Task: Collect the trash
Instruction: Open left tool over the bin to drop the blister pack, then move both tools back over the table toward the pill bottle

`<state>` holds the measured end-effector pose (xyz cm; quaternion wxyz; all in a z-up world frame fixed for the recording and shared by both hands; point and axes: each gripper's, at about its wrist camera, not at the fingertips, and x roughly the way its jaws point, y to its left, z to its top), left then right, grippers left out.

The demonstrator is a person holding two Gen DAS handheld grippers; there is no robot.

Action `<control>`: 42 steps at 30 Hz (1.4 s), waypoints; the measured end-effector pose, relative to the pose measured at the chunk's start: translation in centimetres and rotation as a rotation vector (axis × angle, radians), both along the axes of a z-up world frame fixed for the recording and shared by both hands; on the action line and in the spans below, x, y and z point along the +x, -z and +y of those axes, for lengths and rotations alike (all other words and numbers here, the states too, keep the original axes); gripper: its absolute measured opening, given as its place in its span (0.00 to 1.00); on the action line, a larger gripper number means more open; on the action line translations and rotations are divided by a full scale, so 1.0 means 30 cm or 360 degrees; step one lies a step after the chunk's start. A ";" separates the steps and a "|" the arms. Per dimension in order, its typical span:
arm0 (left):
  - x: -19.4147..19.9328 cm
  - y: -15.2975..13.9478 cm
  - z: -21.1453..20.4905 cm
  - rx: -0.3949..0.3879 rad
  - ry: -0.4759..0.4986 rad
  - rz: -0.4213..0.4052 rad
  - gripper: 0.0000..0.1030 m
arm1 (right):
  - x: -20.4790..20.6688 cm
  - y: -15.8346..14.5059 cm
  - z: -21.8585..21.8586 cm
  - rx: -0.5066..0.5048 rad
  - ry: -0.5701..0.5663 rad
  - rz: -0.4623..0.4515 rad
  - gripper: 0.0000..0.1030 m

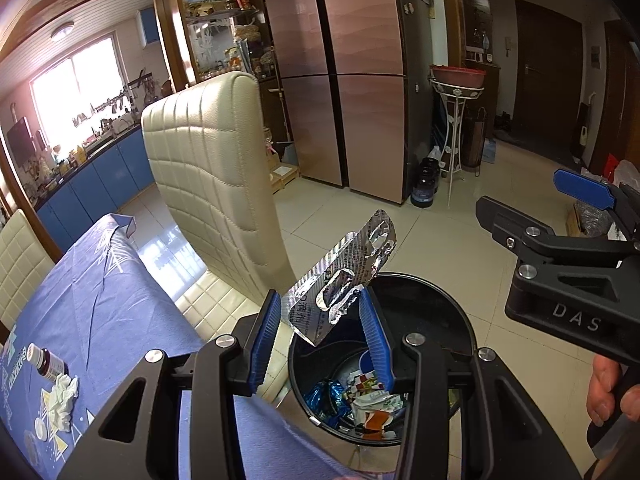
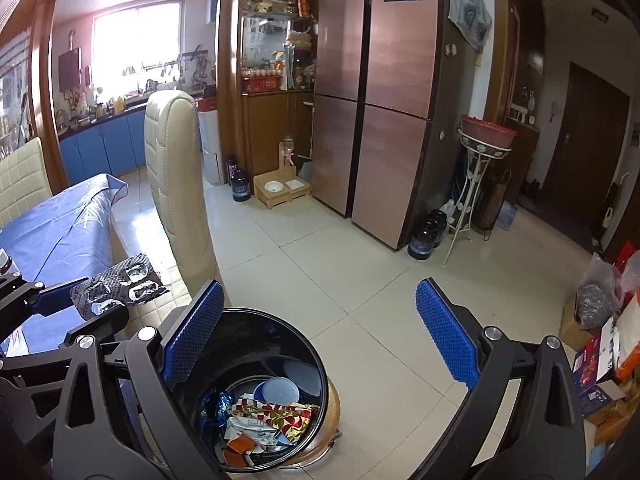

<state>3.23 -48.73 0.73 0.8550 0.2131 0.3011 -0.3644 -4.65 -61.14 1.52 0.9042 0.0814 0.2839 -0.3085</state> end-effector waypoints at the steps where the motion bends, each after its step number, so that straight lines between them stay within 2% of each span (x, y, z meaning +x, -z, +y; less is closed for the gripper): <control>1: -0.004 0.001 -0.008 0.0002 0.0007 -0.0001 0.39 | -0.007 0.001 -0.006 0.0002 0.0005 -0.0002 0.93; 23: -0.042 0.015 -0.106 0.0019 0.0057 0.0003 0.39 | -0.069 0.027 -0.092 0.0077 0.0052 -0.0039 0.93; 26: -0.048 0.015 -0.111 0.0012 0.0063 0.0001 0.42 | -0.073 0.030 -0.098 0.0084 0.0057 -0.0043 0.93; 32: -0.029 0.016 -0.100 -0.0002 0.0035 0.0060 0.51 | -0.071 0.039 -0.105 0.0095 0.0068 -0.0033 0.93; 34: -0.017 0.014 -0.094 -0.0019 0.0000 0.0081 0.71 | -0.072 0.040 -0.107 0.0097 0.0067 -0.0034 0.93; 37: -0.009 0.005 -0.075 -0.0063 -0.0013 0.0096 0.76 | -0.070 0.041 -0.101 0.0098 0.0060 -0.0036 0.93; 42: 0.001 0.000 -0.059 -0.0059 -0.0016 0.0132 0.78 | -0.054 0.035 -0.076 0.0102 0.0039 -0.0035 0.93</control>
